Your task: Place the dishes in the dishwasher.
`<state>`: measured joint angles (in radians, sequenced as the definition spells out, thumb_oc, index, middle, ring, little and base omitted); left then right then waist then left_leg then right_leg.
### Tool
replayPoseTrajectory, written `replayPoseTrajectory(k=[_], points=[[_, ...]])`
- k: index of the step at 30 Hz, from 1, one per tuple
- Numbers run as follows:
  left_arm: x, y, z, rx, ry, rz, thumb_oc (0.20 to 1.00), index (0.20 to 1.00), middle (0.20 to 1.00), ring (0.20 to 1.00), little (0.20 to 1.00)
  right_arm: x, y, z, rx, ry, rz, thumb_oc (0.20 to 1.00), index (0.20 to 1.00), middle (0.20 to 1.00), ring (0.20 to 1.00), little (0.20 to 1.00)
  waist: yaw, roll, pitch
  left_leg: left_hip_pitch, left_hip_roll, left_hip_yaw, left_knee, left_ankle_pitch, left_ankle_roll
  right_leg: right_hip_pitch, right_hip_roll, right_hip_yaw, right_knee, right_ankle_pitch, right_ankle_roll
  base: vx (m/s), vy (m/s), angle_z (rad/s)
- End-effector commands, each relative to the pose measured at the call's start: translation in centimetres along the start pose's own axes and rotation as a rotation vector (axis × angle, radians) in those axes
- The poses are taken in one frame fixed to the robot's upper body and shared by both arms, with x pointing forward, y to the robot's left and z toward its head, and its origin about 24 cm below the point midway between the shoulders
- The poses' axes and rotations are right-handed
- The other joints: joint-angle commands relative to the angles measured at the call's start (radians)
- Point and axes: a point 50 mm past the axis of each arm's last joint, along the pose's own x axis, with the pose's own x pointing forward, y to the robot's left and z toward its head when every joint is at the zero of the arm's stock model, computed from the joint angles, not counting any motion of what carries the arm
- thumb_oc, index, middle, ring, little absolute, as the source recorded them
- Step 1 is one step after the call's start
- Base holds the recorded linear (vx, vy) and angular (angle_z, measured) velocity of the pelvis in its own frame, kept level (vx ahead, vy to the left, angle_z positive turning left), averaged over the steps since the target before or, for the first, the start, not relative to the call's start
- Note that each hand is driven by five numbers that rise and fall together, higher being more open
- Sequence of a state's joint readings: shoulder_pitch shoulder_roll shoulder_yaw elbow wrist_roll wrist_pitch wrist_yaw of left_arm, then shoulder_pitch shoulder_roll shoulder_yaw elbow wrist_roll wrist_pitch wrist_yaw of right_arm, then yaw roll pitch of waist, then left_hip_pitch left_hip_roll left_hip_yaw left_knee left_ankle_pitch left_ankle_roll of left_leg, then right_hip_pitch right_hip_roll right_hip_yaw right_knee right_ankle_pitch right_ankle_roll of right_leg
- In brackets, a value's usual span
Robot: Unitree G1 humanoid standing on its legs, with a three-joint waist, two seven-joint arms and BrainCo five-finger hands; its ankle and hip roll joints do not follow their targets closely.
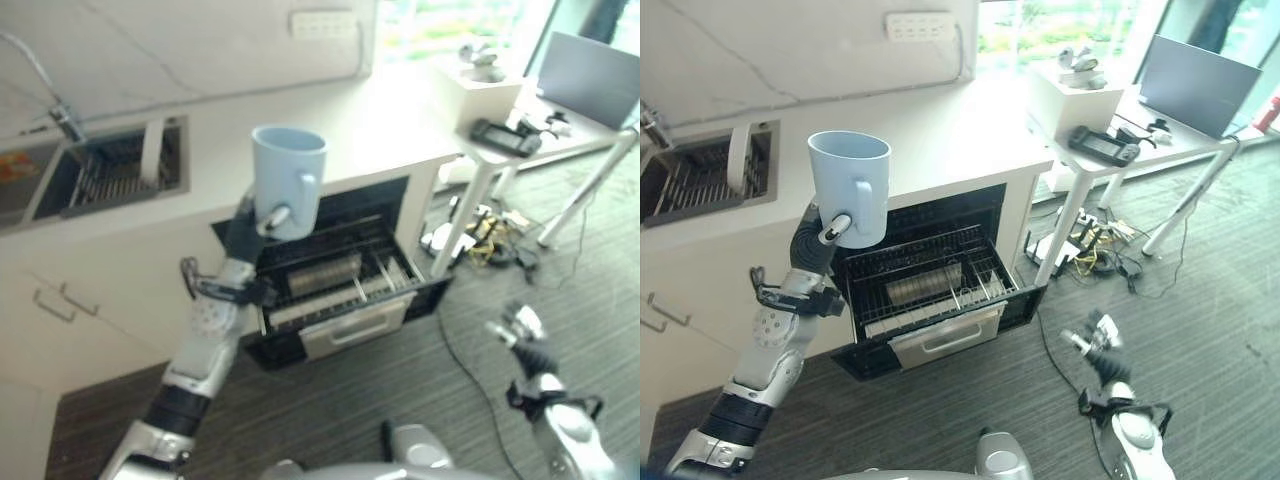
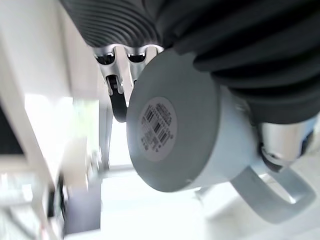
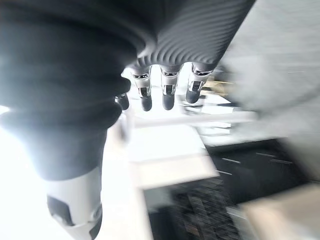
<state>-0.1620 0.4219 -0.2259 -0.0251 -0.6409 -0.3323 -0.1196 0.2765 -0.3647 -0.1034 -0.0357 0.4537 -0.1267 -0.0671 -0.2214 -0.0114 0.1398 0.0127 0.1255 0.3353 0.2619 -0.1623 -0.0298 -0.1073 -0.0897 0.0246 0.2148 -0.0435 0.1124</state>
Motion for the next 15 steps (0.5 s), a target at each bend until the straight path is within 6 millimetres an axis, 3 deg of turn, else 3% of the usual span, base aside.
replayPoseTrajectory(k=[1,3,8,15], points=[[0.4,-1.0,-0.1,-0.285,-0.030,-0.186,0.200,0.200,0.200,0.200,0.200,1.1,1.0,4.7,0.027,-0.316,0.144,1.000,1.000,1.000,1.000,1.000,-0.015,0.030,-0.002,-0.007,-0.001,-0.057,0.038,-0.078,0.023,0.022,-0.026,-0.067,0.085,-0.102,0.025,0.02,0.102,-0.39],[0.1,-1.9,-1.5,-0.442,0.033,-0.270,0.200,0.200,0.200,0.200,0.200,1.3,2.4,7.1,0.065,-0.457,0.268,1.000,1.000,1.000,1.000,1.000,-0.022,0.036,-0.006,-0.004,-0.004,-0.050,0.038,-0.083,0.026,0.020,-0.028,-0.058,0.085,-0.100,0.026,0.02,0.085,-0.31],[-0.6,-3.3,-3.3,-0.496,0.117,-0.354,0.200,0.200,0.200,0.200,0.200,1.4,3.7,10.1,0.156,-0.582,0.497,1.000,1.000,1.000,1.000,1.000,-0.018,0.039,-0.022,0.001,-0.009,-0.045,0.038,-0.094,0.029,0.022,-0.034,-0.061,0.085,-0.104,0.028,0.02,0.048,-0.11],[-1.0,-4.5,-4.4,-0.367,0.233,-0.481,0.200,0.200,0.200,0.200,0.200,1.7,7.0,11.1,0.397,-0.517,0.833,1.000,1.000,1.000,1.000,1.000,0.022,0.035,-0.050,-0.007,-0.017,-0.073,0.038,-0.090,0.029,0.028,-0.031,-0.069,0.085,-0.107,0.021,0.00,-0.005,0.02]])
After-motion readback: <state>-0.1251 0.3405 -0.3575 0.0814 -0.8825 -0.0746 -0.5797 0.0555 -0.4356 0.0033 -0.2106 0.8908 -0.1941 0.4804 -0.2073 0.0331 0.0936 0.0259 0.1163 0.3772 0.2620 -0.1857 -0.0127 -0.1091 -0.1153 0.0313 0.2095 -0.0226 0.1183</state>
